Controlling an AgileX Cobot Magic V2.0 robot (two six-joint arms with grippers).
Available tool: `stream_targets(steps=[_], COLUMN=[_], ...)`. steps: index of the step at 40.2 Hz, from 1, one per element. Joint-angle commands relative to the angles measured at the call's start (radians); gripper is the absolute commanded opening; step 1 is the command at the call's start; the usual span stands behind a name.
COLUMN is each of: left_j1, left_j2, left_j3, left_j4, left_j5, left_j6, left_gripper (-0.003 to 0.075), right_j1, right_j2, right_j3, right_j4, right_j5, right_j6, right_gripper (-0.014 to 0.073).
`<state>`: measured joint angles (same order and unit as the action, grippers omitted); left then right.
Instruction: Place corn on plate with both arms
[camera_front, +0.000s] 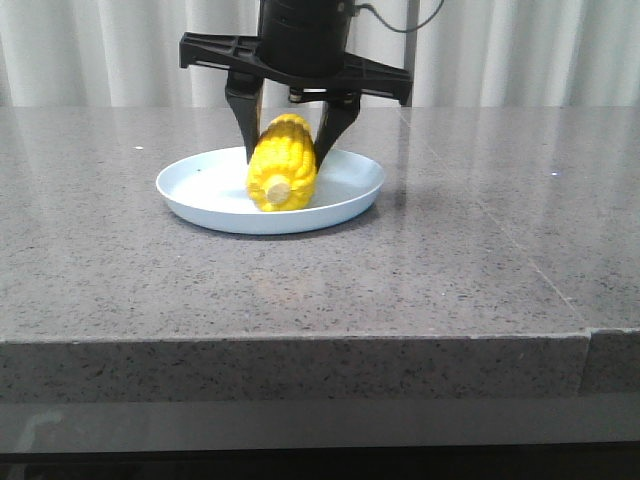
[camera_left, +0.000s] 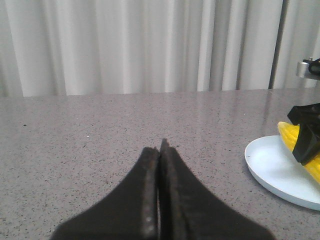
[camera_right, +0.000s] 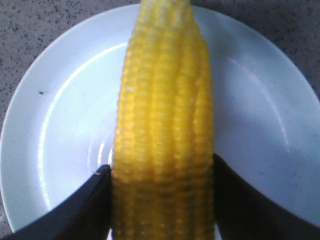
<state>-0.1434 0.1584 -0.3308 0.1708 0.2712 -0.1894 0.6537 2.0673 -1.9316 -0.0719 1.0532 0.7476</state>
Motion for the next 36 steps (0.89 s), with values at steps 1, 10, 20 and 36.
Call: stream_targets(steps=[1, 10, 20, 36], left_j1=[-0.007, -0.007, -0.007, -0.007], left_j2=[0.012, 0.012, 0.012, 0.012], left_j3=[-0.027, -0.027, -0.027, -0.027], left_j4=[0.002, 0.002, 0.002, 0.002], left_j5=[-0.072, -0.072, -0.072, -0.072], left_j6=[-0.006, -0.006, -0.006, -0.006], left_gripper=[-0.002, -0.002, -0.002, -0.002], right_j1=[-0.002, -0.022, -0.188, -0.49], right_j2=[-0.061, -0.121, -0.248, -0.345], right_j3=[-0.033, -0.033, -0.033, -0.005], right_j4=[-0.002, -0.025, 0.096, 0.072], right_j5=[-0.023, 0.016, 0.12, 0.288], right_j6=[0.002, -0.015, -0.228, -0.461], right_gripper=[0.0554, 0.0576, 0.0408, -0.0071])
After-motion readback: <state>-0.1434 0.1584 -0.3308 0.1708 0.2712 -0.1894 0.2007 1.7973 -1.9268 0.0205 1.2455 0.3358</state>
